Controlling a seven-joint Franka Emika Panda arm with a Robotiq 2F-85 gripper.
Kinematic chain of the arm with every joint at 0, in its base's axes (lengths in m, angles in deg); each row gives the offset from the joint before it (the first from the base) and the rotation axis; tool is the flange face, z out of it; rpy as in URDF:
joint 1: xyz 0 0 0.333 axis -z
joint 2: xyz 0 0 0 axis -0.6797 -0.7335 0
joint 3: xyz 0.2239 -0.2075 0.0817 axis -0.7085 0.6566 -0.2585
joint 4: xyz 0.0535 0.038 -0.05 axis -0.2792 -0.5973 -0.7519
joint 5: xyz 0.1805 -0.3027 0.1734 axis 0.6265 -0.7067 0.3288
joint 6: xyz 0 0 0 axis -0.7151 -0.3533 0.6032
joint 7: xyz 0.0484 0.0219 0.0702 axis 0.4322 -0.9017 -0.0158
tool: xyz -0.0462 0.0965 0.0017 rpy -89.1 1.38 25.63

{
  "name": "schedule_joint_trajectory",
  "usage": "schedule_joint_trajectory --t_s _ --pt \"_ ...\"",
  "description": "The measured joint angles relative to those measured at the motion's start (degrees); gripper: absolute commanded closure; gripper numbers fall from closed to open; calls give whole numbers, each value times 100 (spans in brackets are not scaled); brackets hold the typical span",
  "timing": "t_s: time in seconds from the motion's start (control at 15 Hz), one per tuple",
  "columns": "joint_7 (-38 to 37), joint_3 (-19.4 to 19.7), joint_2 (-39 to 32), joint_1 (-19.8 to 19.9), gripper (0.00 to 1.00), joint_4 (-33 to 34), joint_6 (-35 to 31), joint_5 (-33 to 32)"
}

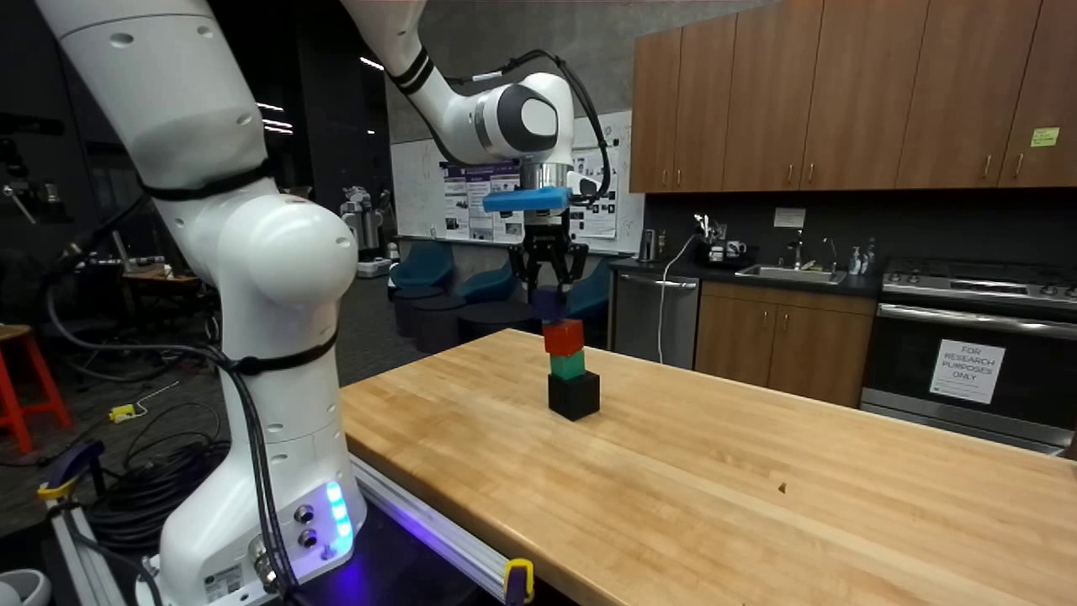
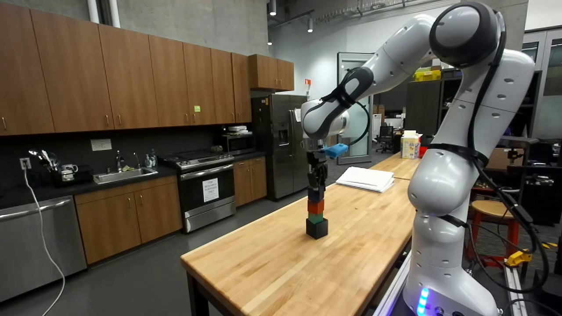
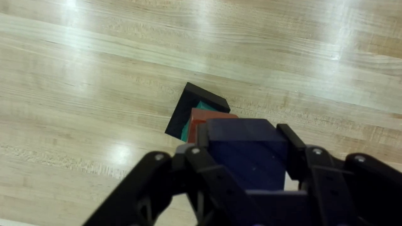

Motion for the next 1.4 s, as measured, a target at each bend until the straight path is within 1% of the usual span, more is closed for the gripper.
schedule_joint_trajectory --t_s 0.4,1.4 --pt "-109 0 0 5 70 -43 -182 -43" --pt "-204 0 -17 85 70 -42 -200 -53"
